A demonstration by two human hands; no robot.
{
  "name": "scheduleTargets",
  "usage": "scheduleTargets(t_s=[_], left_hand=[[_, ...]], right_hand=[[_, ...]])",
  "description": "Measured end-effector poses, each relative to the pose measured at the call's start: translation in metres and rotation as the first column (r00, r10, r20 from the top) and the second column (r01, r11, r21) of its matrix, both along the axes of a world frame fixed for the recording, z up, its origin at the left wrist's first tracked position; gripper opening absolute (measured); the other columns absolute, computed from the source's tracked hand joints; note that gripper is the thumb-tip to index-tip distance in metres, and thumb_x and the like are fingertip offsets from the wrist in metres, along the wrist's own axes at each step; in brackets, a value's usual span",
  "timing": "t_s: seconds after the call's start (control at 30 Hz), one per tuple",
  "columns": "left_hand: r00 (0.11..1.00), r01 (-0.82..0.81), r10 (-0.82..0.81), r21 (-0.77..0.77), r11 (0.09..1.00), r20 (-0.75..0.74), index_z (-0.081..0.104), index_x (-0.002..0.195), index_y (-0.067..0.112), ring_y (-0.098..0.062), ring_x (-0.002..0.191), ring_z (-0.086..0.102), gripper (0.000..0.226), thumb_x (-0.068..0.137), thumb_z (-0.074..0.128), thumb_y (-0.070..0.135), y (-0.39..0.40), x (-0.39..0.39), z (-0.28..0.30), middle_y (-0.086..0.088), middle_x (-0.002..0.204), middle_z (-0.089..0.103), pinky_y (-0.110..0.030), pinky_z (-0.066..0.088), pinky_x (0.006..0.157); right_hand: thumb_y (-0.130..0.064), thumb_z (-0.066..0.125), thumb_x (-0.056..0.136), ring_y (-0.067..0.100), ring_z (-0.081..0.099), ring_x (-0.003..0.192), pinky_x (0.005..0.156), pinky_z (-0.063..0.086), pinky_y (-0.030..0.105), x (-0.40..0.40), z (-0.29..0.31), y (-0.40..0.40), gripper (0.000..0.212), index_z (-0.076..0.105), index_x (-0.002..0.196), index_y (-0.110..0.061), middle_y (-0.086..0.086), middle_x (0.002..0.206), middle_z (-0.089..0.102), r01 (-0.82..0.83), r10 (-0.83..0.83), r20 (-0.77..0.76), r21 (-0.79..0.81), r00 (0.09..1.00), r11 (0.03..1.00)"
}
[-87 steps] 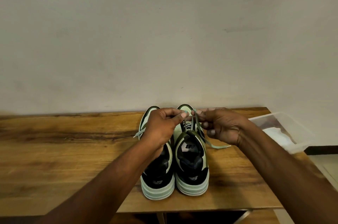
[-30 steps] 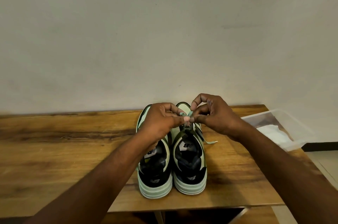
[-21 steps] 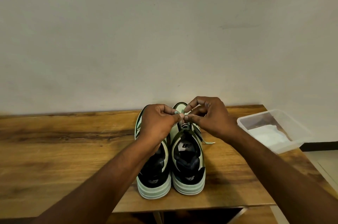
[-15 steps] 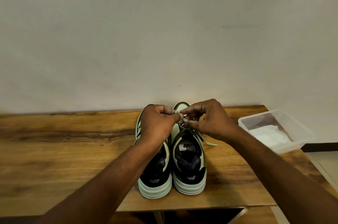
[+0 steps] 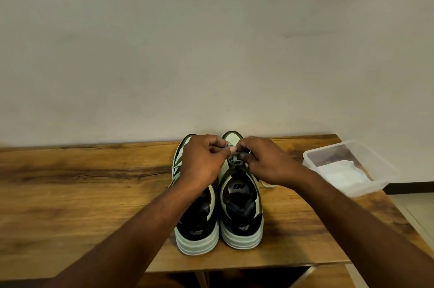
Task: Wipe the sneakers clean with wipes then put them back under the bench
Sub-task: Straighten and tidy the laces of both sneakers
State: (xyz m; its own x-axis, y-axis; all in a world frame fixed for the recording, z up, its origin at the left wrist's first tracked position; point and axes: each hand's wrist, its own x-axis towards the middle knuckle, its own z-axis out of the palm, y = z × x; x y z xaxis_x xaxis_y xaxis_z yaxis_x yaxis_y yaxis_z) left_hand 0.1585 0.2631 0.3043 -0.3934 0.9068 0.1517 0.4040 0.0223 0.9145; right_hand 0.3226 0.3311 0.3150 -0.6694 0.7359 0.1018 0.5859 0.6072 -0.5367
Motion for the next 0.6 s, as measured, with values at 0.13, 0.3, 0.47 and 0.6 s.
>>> scheduleTargets(t_s=[0.13,0.3,0.47,0.6], left_hand=[[1.0,0.001,-0.001,-0.008,1.0,0.025,0.082,0.088,0.018,-0.01,0.074,0.075,0.008,0.084,0.087,0.021,0.0017,-0.0005,-0.0013,0.004,0.075,0.078,-0.04,0.064,0.082],[0.988,0.015,-0.009,-0.039,0.999,0.157,0.08,0.086,0.012,-0.016,0.077,0.077,0.009,0.082,0.088,0.015,0.0026,-0.0036,0.0002,-0.001,0.076,0.079,-0.037,0.063,0.084],[0.971,0.036,-0.022,-0.052,0.998,0.24,0.079,0.085,0.009,-0.016,0.08,0.078,0.007,0.084,0.086,0.01,0.0033,-0.0044,0.0024,-0.002,0.079,0.08,-0.034,0.062,0.09],[0.957,0.044,-0.028,-0.05,0.998,0.289,0.079,0.085,0.006,-0.011,0.075,0.077,0.006,0.085,0.084,0.006,0.003,-0.0038,0.0058,-0.004,0.076,0.079,-0.028,0.06,0.087]], right_hand=[[-0.01,0.058,0.1,0.014,0.06,0.079,0.073,0.052,0.043,0.0001,0.0004,0.002,0.012,0.069,0.097,-0.014,-0.001,0.086,0.067,0.002,-0.004,-0.019,-0.097,1.0,0.995],[-0.01,0.064,0.097,0.007,0.063,0.076,0.071,0.054,0.04,-0.0001,-0.0031,0.0041,0.015,0.072,0.093,-0.021,-0.009,0.081,0.069,0.022,-0.028,-0.062,-0.086,0.998,0.996],[-0.009,0.071,0.092,0.002,0.066,0.078,0.071,0.058,0.033,-0.0021,-0.0043,0.0004,0.019,0.079,0.096,-0.026,-0.013,0.085,0.074,0.043,-0.047,-0.141,-0.03,0.989,0.999],[-0.012,0.077,0.088,-0.002,0.067,0.078,0.068,0.055,0.021,-0.0028,-0.0052,-0.0035,0.019,0.081,0.095,-0.029,-0.014,0.084,0.075,0.052,-0.045,-0.207,0.028,0.977,0.998]])
